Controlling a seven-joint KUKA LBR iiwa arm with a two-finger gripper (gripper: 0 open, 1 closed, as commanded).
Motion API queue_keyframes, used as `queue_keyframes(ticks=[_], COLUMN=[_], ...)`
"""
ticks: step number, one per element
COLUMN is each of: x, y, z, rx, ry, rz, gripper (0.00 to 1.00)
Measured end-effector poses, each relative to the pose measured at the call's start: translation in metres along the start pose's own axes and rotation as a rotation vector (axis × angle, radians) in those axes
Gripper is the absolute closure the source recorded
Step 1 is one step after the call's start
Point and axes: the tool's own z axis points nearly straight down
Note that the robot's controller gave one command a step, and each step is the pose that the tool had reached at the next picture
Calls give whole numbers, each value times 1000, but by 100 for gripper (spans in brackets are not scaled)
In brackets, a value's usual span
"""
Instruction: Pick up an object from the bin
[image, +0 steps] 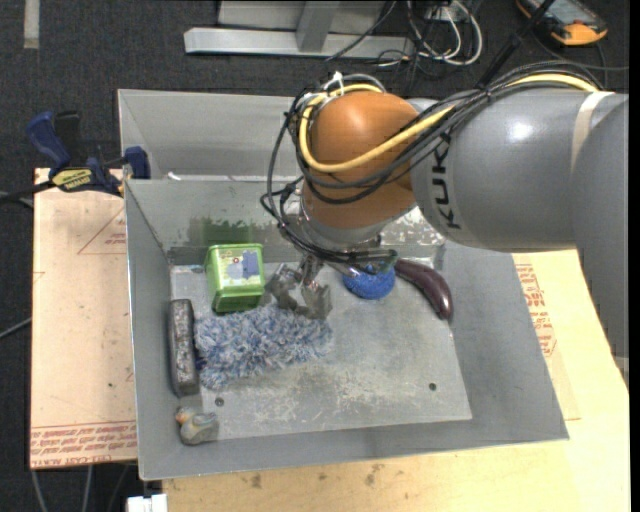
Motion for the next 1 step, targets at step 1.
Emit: queue_keyframes(ticks=[1], x=[-1], y=[3], z=[-24], rx=[-14], ry=[14], rz=[-2], gripper=[100])
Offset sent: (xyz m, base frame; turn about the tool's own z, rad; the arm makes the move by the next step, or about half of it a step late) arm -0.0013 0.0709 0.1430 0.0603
